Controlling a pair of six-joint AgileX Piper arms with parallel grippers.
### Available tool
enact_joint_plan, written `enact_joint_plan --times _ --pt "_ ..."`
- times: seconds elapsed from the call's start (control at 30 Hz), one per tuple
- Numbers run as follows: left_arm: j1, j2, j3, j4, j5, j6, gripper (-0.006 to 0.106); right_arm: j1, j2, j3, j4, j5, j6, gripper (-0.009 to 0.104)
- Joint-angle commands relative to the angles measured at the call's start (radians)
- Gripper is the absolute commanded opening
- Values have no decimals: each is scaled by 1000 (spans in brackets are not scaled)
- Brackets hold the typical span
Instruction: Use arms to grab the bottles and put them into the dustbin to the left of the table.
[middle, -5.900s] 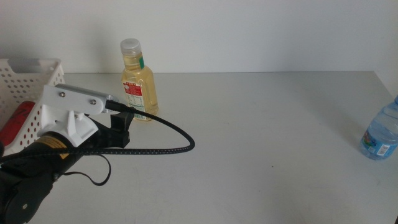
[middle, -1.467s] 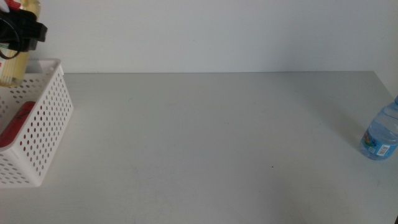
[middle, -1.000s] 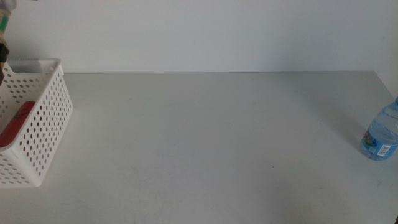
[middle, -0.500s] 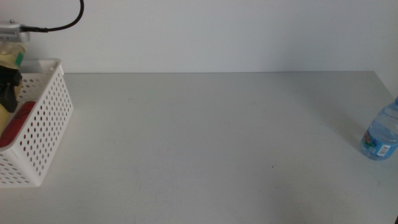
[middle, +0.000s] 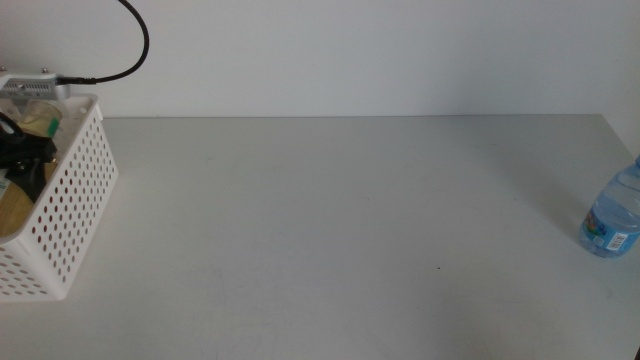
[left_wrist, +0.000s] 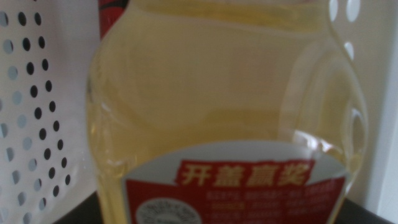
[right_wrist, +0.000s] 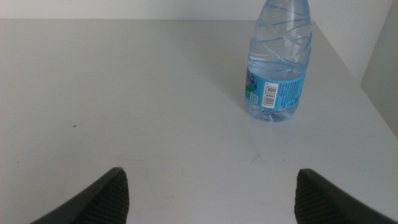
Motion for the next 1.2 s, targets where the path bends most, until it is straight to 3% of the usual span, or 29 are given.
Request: enact_joint_plan --times 0.0,0.07,0.1,0.23,0.37,0.67,0.83,0.93,1.17 --pt "2 -61 -29 0 11 0 3 2 -21 -9 -11 -72 -5 94" --pt "2 -61 -29 0 11 0 9 2 -21 -9 -11 -72 -5 94" --pt "2 -61 -29 -21 0 0 50 2 -21 -9 -11 -72 -5 94" --pt "2 -61 -29 -21 1 0 77 2 -21 -9 -11 -72 -5 94" --pt "2 -61 -29 -21 7 -3 94 2 -21 -9 -11 -72 -5 94" --pt "-3 -89 -62 -103 6 -22 94 2 -21 -9 -11 -72 -5 94" --pt "-11 -189 -62 -223 -62 20 94 2 -21 -9 -11 -72 -5 94" --pt "-46 -264 -52 -304 -131 76 94 2 -21 -9 -11 -72 -5 94" --pt "-179 -416 2 -397 -219 207 94 2 -21 -9 -11 -72 -5 94"
